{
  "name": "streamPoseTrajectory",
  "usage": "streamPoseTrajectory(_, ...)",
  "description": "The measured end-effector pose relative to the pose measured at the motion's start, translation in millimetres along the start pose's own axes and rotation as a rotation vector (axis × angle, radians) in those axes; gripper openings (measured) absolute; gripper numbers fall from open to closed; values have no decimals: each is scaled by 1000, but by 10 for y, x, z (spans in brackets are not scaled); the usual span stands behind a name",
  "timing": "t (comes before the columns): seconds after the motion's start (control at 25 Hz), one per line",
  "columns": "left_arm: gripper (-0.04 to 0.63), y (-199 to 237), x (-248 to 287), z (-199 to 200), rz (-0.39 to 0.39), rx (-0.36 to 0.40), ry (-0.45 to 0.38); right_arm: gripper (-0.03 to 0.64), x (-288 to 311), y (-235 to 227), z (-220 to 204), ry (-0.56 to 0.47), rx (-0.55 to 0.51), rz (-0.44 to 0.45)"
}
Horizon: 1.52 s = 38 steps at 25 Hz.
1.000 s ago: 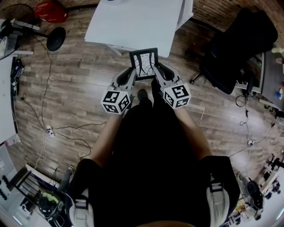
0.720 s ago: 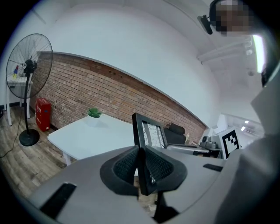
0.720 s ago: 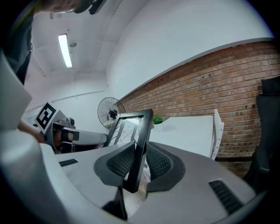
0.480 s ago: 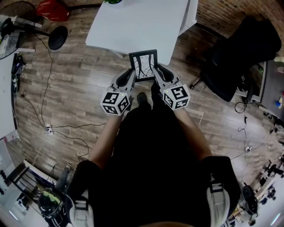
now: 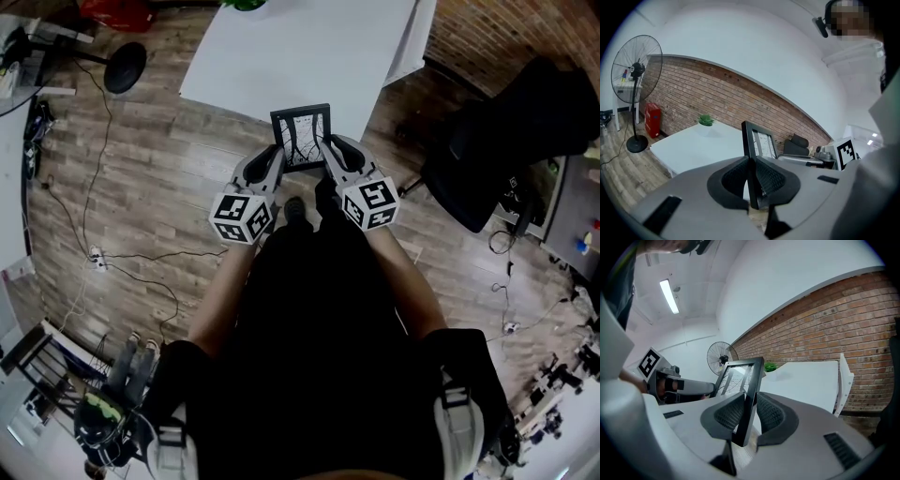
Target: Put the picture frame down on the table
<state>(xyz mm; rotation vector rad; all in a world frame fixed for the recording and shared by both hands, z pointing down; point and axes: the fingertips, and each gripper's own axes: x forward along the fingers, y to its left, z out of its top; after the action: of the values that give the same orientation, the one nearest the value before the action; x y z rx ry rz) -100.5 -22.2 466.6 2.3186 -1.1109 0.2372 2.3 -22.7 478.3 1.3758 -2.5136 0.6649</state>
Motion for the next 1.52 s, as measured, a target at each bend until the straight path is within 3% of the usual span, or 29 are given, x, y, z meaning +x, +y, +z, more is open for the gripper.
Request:
streamPoseTrajectory(1.16, 63, 402, 1035, 109, 216, -145, -20, 81, 835, -937, 135, 148, -23, 197)
streamPoseTrajectory(1.52, 63, 594, 1269, -17, 211, -165, 9, 81, 1077, -1111, -17, 196, -22, 189)
